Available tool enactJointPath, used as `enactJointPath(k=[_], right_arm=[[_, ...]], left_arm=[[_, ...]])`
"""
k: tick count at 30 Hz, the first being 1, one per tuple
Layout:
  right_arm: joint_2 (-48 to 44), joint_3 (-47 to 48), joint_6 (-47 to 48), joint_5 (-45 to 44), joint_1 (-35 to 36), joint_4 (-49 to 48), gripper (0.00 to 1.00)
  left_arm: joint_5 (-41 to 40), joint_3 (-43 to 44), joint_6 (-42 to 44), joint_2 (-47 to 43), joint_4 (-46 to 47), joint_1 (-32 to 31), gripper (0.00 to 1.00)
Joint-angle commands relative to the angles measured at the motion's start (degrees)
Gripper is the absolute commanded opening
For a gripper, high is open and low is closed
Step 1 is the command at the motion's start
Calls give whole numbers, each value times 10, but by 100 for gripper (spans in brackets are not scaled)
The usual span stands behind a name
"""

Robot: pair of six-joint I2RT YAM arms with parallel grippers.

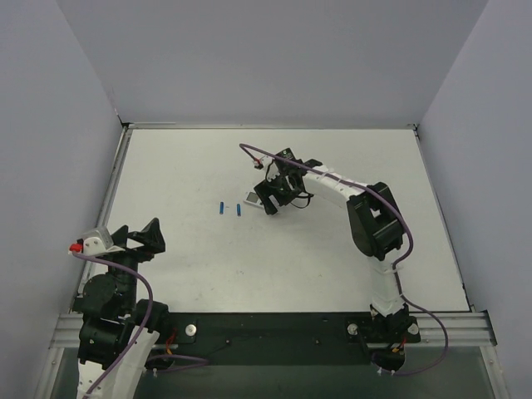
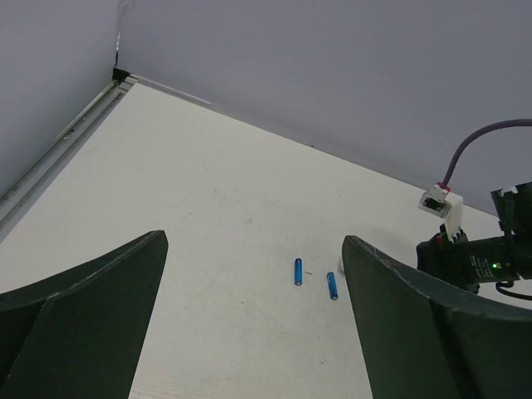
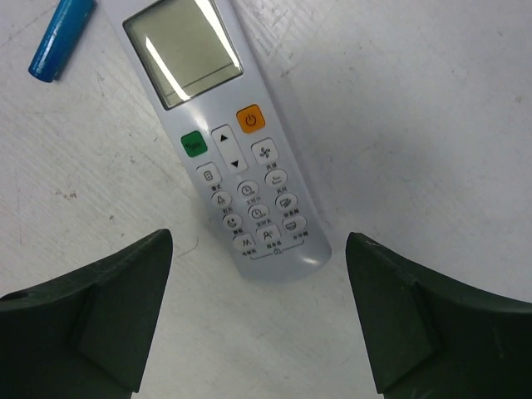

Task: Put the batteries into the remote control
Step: Pick up the remote control from the center of the board, then turn over the remote control.

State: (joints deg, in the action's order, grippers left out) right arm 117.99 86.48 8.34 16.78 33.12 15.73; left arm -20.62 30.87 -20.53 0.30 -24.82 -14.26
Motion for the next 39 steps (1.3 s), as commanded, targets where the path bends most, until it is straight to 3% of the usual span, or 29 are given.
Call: enactJointPath(k=[1, 8, 11, 12, 15, 21, 31, 39], right_arm=[[30, 55, 26, 3, 10, 34, 79], [69, 85, 29, -12, 14, 50, 69], [64, 75, 22, -19, 14, 49, 54], [61, 70, 19, -22, 13, 50, 44], [35, 34, -9, -24, 8, 45, 28], [-94, -124, -105, -46, -22, -30, 12], [-334, -385, -270, -9, -46, -153, 4], [-519, -483, -361, 86, -29, -292, 1]], left_arm=[[34, 2, 14, -58, 45, -2, 97], [77, -7, 22, -57, 74, -2, 97], [94, -12, 24, -56, 81, -2, 97], [99, -13, 26, -56, 83, -2, 97], [114, -20, 31, -52, 92, -3, 97], [131, -29, 30, -42, 100, -4, 97], [288, -45, 11, 33, 172, -1, 97], [417, -46, -81, 179, 309, -2, 97]])
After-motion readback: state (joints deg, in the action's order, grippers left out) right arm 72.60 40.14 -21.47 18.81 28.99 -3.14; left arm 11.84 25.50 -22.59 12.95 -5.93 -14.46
